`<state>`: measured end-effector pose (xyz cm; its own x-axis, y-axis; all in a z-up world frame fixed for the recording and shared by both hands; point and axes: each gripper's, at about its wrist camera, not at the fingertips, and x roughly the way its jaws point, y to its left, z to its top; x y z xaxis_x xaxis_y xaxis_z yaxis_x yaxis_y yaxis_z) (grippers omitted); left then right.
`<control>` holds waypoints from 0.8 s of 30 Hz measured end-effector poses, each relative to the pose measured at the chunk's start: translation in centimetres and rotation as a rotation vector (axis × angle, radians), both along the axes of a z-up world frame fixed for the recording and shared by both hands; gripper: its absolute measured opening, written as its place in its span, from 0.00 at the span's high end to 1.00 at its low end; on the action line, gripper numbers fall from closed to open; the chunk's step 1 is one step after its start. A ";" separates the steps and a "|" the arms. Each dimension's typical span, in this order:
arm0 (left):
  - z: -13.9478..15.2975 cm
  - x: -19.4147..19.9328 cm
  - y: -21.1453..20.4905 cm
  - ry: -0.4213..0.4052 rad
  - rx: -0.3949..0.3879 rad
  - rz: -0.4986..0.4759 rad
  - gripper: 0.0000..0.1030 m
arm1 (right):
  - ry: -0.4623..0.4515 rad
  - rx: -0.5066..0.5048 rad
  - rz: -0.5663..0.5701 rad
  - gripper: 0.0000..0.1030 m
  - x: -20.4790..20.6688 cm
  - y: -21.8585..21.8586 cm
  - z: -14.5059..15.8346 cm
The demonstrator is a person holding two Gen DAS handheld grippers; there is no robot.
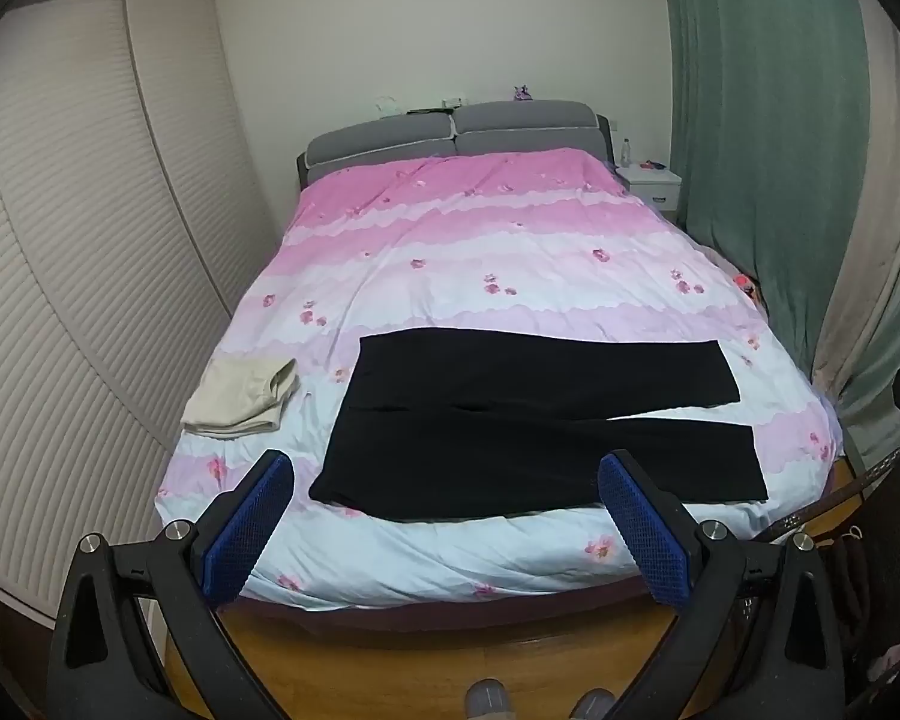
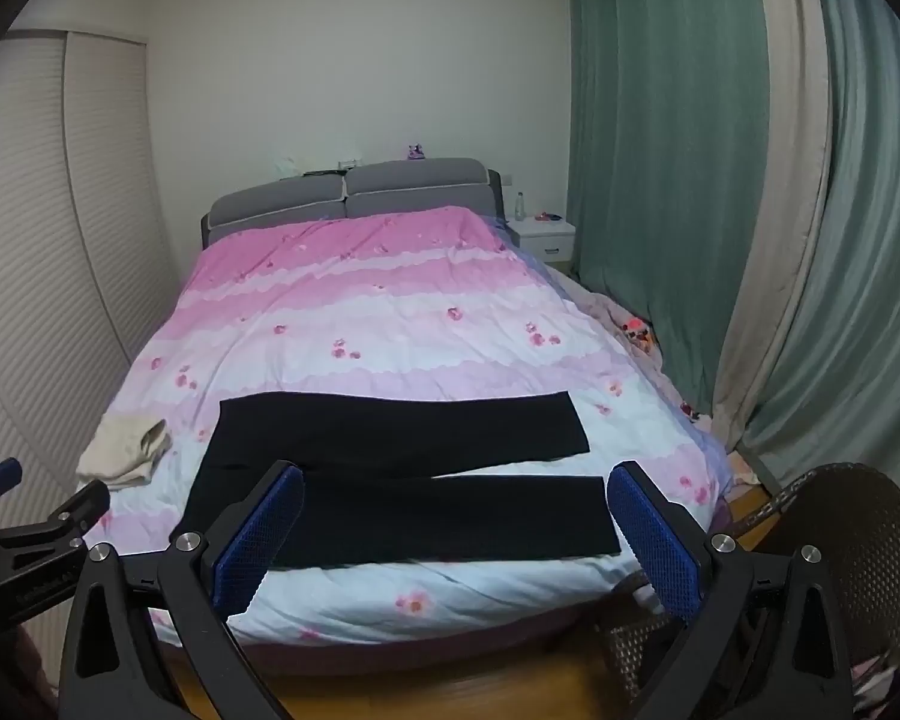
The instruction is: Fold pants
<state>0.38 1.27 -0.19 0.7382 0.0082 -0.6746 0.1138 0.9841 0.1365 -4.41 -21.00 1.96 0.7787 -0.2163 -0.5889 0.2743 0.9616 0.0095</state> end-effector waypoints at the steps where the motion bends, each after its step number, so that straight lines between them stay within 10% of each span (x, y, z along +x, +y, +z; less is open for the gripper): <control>1: 0.0 0.0 0.1 -0.001 -0.001 0.002 0.00 | -0.004 -0.002 0.000 0.01 0.0 0.0 0.0; 24: 0.7 -0.3 0.2 -0.008 -0.012 -0.002 0.00 | -0.020 -0.017 0.002 0.01 -0.3 0.9 0.6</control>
